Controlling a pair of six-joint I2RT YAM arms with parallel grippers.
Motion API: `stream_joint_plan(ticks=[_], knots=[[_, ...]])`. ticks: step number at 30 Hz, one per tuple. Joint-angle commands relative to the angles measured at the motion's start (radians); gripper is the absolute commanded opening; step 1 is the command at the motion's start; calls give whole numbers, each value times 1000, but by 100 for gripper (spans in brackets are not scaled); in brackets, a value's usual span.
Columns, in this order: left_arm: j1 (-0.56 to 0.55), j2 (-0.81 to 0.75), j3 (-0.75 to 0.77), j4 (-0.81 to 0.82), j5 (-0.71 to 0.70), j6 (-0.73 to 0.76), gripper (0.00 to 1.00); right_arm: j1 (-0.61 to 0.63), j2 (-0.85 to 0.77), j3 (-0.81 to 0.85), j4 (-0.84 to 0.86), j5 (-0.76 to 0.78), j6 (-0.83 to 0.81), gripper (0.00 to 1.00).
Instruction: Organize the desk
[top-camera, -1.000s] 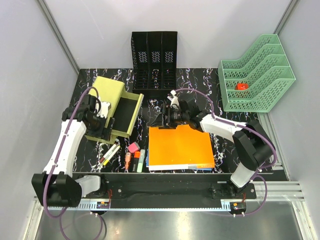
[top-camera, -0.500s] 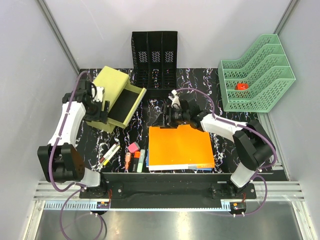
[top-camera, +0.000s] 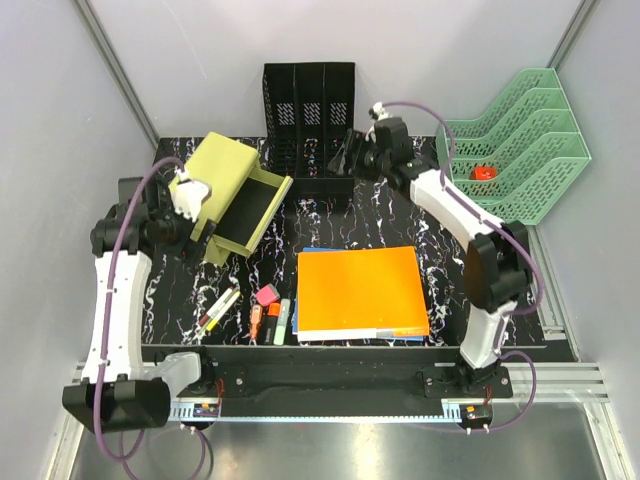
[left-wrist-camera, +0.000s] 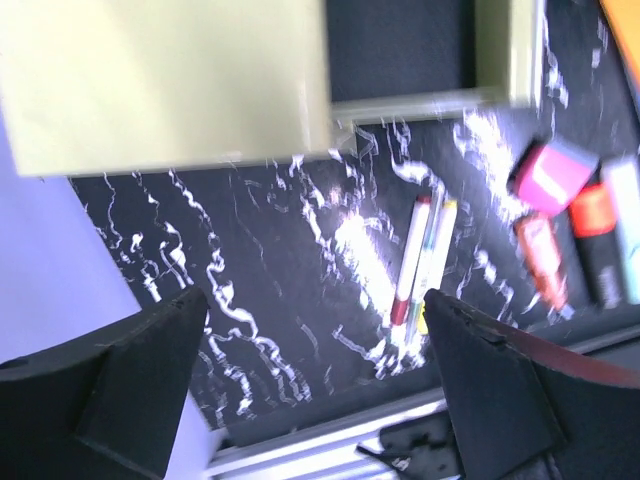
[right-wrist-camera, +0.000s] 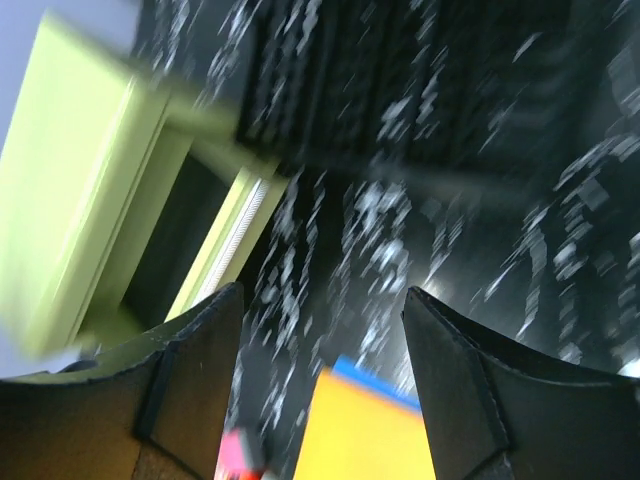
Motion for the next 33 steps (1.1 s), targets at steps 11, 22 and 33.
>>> stream_joint_plan(ticks=[11,22,33], knots=[[-30,-116,-245,-13,44,283,93,-25,393,420,-198,381,-170,69],[-30,-133,-369,82,9,304,93,-25,574,580,-268,461,-230,56],[-31,-65,-481,241,-33,315,94,-91,520,497,-317,561,-213,0]])
